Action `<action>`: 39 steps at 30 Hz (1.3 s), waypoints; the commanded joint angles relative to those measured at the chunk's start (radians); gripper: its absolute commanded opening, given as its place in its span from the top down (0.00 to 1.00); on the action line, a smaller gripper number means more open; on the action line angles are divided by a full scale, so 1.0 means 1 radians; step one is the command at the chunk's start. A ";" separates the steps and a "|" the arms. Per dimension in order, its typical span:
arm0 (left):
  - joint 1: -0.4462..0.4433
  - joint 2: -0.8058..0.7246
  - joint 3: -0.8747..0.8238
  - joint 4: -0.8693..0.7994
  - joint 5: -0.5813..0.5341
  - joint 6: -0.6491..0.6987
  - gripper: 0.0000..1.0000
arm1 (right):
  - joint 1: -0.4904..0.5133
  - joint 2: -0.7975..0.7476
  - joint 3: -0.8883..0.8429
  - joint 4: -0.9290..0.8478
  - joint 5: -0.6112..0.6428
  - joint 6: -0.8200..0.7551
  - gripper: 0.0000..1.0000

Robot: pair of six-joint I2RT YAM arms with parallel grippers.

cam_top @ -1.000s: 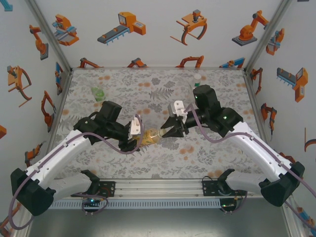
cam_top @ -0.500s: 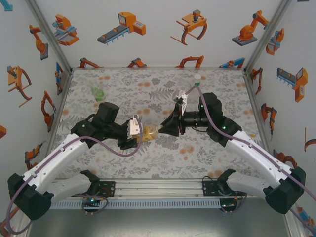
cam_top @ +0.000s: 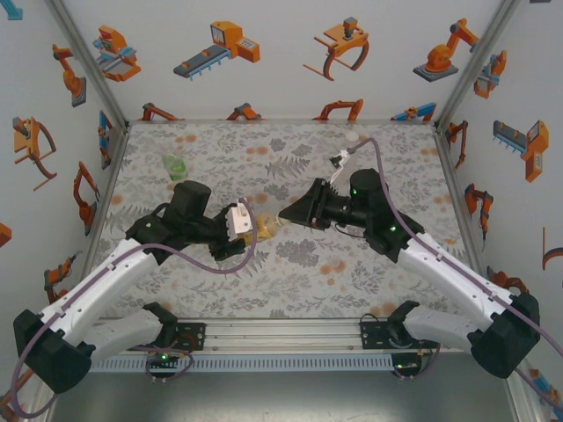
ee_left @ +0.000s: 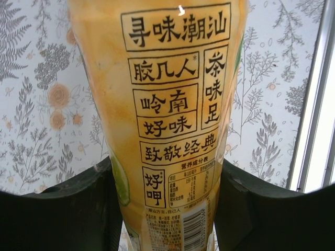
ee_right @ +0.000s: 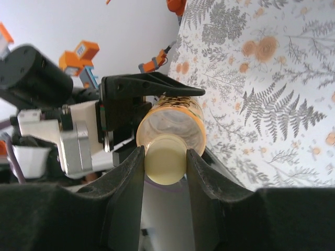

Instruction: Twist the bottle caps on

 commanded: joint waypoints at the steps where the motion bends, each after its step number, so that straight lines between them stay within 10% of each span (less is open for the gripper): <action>1: -0.014 0.000 0.025 0.112 0.017 -0.037 1.00 | 0.009 0.022 -0.028 -0.077 0.020 0.170 1.00; 8: -0.015 0.016 0.032 0.108 -0.020 -0.059 1.00 | 0.011 0.035 -0.006 -0.103 0.043 0.222 0.94; 25: -0.016 0.001 0.017 0.049 0.097 0.034 1.00 | -0.045 0.051 0.191 -0.176 -0.031 -0.183 0.35; 39: -0.014 0.011 0.020 0.009 0.196 0.078 1.00 | -0.076 -0.031 0.294 -0.301 -0.431 -1.322 0.40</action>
